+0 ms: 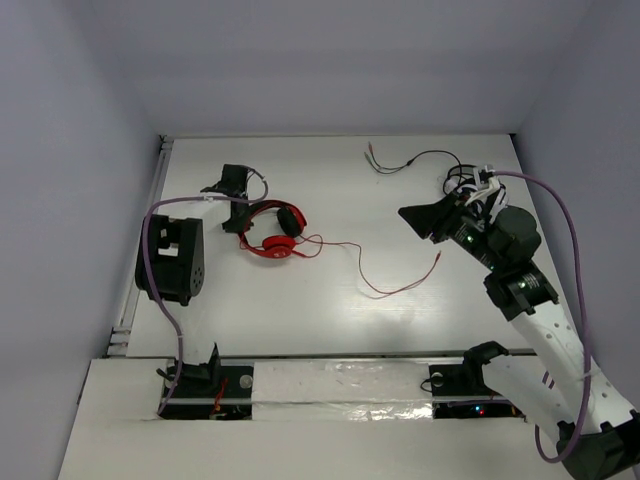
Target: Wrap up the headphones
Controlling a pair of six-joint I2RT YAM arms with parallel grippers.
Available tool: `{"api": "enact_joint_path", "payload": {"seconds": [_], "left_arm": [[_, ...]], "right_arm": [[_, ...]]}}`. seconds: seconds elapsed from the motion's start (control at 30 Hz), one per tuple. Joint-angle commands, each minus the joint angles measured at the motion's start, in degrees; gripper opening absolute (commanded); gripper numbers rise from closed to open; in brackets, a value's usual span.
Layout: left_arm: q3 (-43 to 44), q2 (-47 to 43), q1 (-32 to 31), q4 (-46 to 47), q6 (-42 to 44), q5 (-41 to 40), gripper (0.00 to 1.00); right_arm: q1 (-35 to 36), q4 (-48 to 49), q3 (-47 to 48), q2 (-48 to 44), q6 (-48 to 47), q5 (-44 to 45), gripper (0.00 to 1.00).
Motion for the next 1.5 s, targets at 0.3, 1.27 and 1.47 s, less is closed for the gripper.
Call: {"api": "enact_joint_path", "payload": {"seconds": [0.3, 1.27, 1.47], "left_arm": [[-0.2, -11.8, 0.2, -1.3, -2.2, -2.0, 0.0], [17.1, -37.2, -18.6, -1.5, 1.0, -13.9, 0.0], [19.4, -36.6, -20.0, -1.5, 0.3, -9.0, 0.0]], "right_arm": [[0.3, 0.5, 0.5, -0.3, -1.4, -2.3, 0.04], [8.4, 13.6, 5.3, 14.6, -4.3, -6.7, 0.51], [8.4, 16.2, 2.8, 14.4, -5.5, -6.1, 0.77]]}}
